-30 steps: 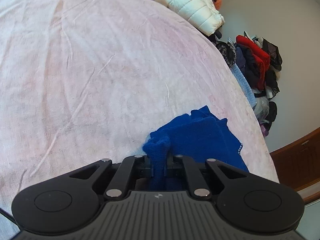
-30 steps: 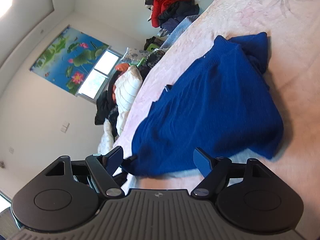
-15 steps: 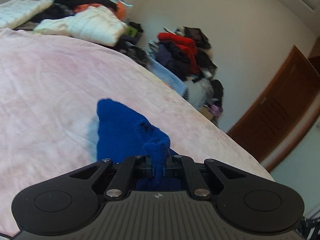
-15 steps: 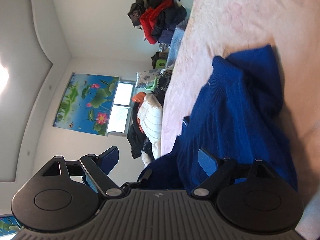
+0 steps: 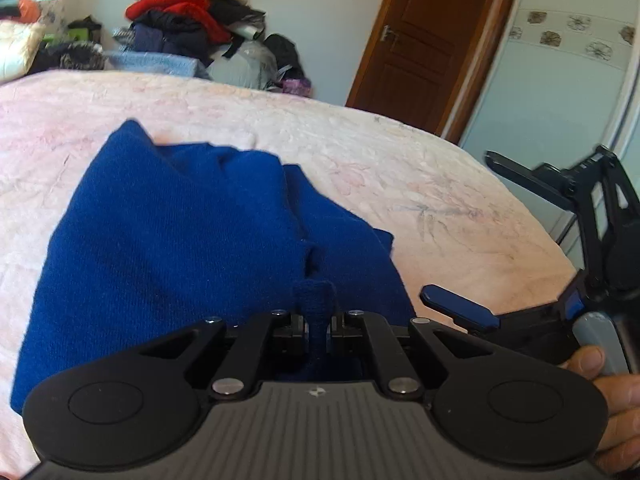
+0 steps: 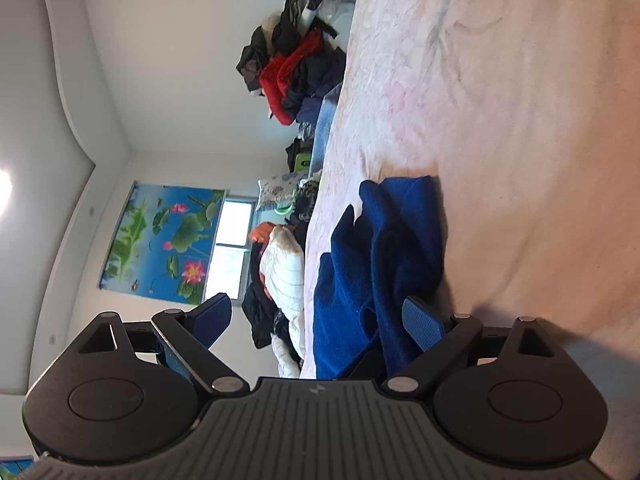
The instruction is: Fold small clothes
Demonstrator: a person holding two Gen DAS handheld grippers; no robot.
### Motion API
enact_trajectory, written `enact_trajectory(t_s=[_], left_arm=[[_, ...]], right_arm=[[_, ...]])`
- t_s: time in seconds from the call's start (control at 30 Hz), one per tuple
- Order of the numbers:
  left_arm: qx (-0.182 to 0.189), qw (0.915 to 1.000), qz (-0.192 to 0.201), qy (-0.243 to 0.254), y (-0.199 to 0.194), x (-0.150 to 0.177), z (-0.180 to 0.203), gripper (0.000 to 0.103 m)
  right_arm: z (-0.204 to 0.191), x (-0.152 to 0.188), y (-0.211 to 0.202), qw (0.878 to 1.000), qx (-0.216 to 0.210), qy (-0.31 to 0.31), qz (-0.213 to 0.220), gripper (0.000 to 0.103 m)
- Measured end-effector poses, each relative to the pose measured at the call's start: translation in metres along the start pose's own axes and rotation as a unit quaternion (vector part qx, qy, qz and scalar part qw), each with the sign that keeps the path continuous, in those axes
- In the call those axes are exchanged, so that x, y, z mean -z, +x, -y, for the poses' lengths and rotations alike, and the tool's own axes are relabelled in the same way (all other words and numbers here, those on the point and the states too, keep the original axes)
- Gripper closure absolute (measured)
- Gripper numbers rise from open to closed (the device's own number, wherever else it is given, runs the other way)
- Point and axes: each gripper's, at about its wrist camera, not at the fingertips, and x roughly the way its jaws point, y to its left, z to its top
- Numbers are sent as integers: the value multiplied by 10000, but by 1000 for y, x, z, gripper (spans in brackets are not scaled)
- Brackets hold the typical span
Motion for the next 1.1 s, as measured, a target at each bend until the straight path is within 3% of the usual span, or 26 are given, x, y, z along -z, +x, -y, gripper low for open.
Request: enact_trajectory(t_s=[0.17, 0.23, 0.4, 0.47, 0.57, 0.6, 0.63, 0.67, 0.73, 0.93, 1.07, 1.1], left_arm=[[401, 9983, -154, 386, -6, 8, -1, 96], [490, 9982, -44, 331, -8, 11, -5, 96], [529, 9985, -51, 149, -6, 9, -2, 96], [564, 9984, -72, 43, -6, 10, -5, 96], [585, 9981, -176, -123, -7, 8, -11, 96], [574, 9980, -202, -147, -6, 8, -11, 96], [569, 9980, -221, -146, -6, 7, -11, 96], [561, 9981, -232, -126, -5, 6, -11, 96], [564, 9979, -263, -149, -6, 5, -11, 96], [776, 9964, -279, -176, -6, 3, -7, 96], [673, 9956, -633, -179, 19, 12, -7, 96], [689, 9956, -597, -235, 20, 11, -8, 96]], right_arm=[[-32, -16, 36, 9976, 134, -573, -377, 11], [-49, -31, 64, 9922, 450, -979, -622, 10], [-66, -60, 145, 9637, 1577, -1813, -1164, 13], [-65, -64, 168, 9544, 1927, -1829, -1360, 17], [-58, -62, 195, 9416, 2094, -1865, -1864, 25], [-57, -59, 201, 9344, 2279, -1946, -1925, 40], [-58, -55, 204, 9274, 2402, -2111, -1941, 60], [-59, -51, 205, 9203, 2469, -2328, -1947, 72], [-63, -48, 199, 9204, 2369, -2514, -1834, 87], [-84, -61, 161, 9193, 2284, -2907, -1348, 92], [-51, -73, 161, 9171, 2710, -2594, -1348, 91], [-45, -70, 161, 9212, 2658, -2530, -1295, 87]])
